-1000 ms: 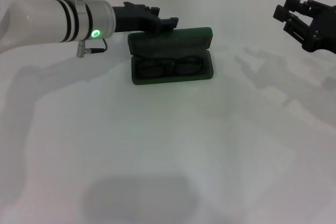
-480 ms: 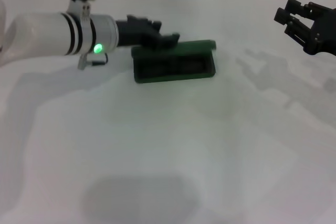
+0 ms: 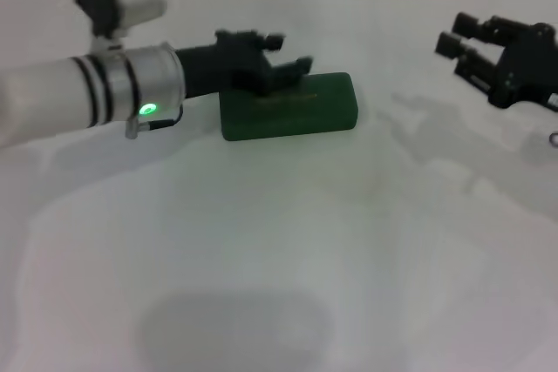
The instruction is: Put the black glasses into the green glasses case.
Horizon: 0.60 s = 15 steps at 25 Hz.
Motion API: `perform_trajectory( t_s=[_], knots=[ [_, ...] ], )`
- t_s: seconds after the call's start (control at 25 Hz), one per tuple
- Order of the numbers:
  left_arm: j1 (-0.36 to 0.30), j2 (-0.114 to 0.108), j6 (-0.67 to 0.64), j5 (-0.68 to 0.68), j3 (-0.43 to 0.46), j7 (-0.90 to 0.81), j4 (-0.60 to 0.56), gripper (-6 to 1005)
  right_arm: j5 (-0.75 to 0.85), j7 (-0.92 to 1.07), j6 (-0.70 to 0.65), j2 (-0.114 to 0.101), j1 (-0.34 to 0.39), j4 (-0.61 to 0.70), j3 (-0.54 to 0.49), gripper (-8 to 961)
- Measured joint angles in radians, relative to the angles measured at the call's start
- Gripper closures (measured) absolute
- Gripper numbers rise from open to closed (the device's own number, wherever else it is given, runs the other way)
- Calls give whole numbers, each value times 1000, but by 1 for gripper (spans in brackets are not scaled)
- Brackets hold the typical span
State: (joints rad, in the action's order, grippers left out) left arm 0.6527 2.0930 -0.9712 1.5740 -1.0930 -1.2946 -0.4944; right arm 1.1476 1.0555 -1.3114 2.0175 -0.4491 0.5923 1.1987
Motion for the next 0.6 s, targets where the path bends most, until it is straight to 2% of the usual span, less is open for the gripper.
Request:
perform_trajectory(
  t_s=[0.08, 0.24, 0.44, 0.52, 0.6],
  knots=[
    [-65, -8, -173, -126, 2, 122, -27, 400, 34, 1, -30, -1, -10, 2, 4, 506],
    [-196, -20, -483, -266, 4, 284, -85, 401, 131, 10, -110, -3, -46, 4, 6, 501],
    [-278, -44, -669, -273, 6, 303, -104, 382, 192, 18, -158, 0, -66, 3, 23, 495],
    [-317, -42, -711, -276, 12, 319, -106, 369, 193, 15, -159, 1, -72, -3, 35, 492],
    [-353, -41, -729, -268, 13, 330, -120, 296, 193, 6, -152, 3, -86, -14, 43, 418]
  ],
)
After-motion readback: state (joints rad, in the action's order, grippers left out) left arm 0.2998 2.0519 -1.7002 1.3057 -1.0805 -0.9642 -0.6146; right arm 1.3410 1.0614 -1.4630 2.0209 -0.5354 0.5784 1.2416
